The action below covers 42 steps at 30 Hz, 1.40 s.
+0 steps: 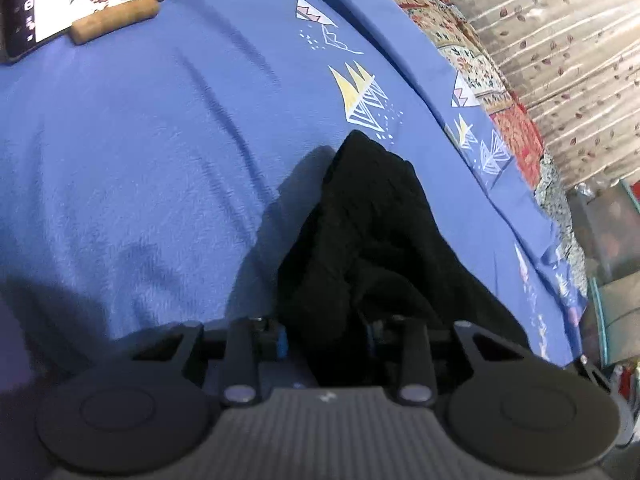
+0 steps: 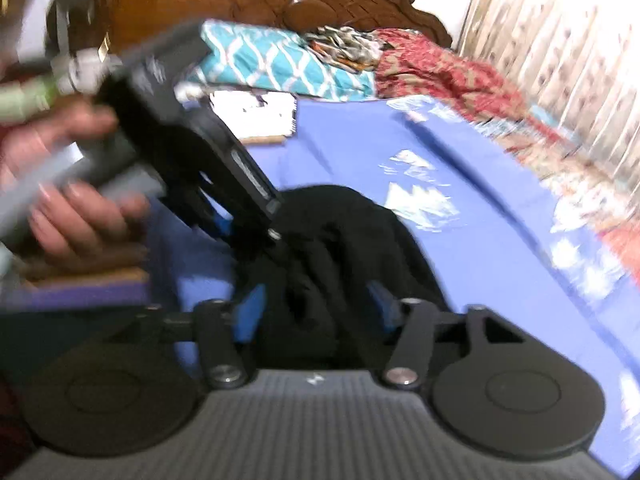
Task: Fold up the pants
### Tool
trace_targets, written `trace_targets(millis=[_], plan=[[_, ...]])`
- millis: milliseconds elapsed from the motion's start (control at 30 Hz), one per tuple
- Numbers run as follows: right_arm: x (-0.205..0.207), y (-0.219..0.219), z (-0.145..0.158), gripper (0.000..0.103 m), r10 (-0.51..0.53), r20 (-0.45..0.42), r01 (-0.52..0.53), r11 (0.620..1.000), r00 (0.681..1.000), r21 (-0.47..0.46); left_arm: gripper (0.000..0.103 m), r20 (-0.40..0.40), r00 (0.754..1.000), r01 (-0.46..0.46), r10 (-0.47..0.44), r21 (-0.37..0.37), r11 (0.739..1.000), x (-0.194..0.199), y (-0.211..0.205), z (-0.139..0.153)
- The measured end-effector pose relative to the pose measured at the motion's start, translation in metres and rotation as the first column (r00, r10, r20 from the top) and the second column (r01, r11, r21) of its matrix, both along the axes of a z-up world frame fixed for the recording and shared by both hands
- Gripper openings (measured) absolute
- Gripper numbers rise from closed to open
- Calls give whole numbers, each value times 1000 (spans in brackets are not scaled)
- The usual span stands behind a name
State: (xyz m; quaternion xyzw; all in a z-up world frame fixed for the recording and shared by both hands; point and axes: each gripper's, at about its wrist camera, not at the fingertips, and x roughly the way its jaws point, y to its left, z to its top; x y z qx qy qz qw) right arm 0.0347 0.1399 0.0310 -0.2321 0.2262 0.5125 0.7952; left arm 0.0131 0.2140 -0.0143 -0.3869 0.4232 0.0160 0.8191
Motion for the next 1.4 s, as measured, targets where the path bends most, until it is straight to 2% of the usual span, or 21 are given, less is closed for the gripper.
trace_targets(millis=[67,100,133,167,200,267,367,467,533,600,700,833,967,1000,1100,1167,1233,1267,1333,1367,1400], plan=[[1,10,-10,85,30,-39,-30,1000,999,-8,26,22,1000,-1,1,1,1000,-5,-1,7],[-2,21,-17,81,34,-43,-36,999,998,-39,26,39,999,0,0,6,1000,-8,-1,12],[2,26,-26,70,27,-46,-31,997,999,-78,25,53,999,-1,1,10,1000,-11,-1,17],[3,37,-34,29,17,-41,-22,993,999,-114,24,61,998,0,0,12,1000,-14,-1,22],[11,41,-38,20,0,-32,-5,990,999,-138,24,58,998,1,-2,11,1000,-16,-1,25],[14,59,-28,17,0,-51,-6,995,999,-103,24,62,998,-9,7,37,999,-25,-1,29],[8,74,-23,17,45,-50,-49,994,998,-96,26,25,999,-25,24,44,999,-30,2,19],[19,87,-36,27,14,-81,-23,993,997,-112,31,-21,999,-37,39,58,998,-27,0,2],[25,83,-31,37,4,-129,-15,996,992,-85,38,-21,999,-32,33,63,998,-29,1,13],[35,74,-15,46,-5,-195,0,1000,981,-22,48,7,1000,-19,18,75,997,-34,4,26],[45,18,4,47,-84,-262,109,991,961,79,58,101,995,5,-10,49,999,-44,15,48],[56,-68,10,50,-293,-367,378,907,883,186,77,142,990,-13,-14,183,983,-32,20,73],[80,-121,15,52,-505,-394,598,786,768,157,97,161,984,35,-73,224,974,9,16,80],[85,-124,18,59,-529,-374,613,776,762,149,98,152,984,48,-88,251,967,19,11,78],[117,-125,9,81,-560,-324,613,786,762,84,98,82,984,127,-159,303,945,56,-7,62],[121,-156,-3,83,-573,-307,609,793,760,29,97,28,980,178,-196,317,932,70,-20,46],[139,-160,-14,86,-578,-307,598,801,756,-36,86,-7,974,215,-225,335,918,73,-35,34],[143,-165,-24,87,-573,-329,586,807,751,-67,67,-25,972,229,-235,348,909,73,-43,28],[140,-171,-39,80,-544,-409,546,829,733,-123,49,-30,975,214,-222,415,884,65,-53,23],[134,-171,-44,67,-539,-408,534,834,737,-139,37,-22,977,199,-211,438,877,60,-55,22],[123,-165,-43,45,-541,-334,523,839,772,-151,30,-4,981,174,-194,456,873,53,-56,24]])
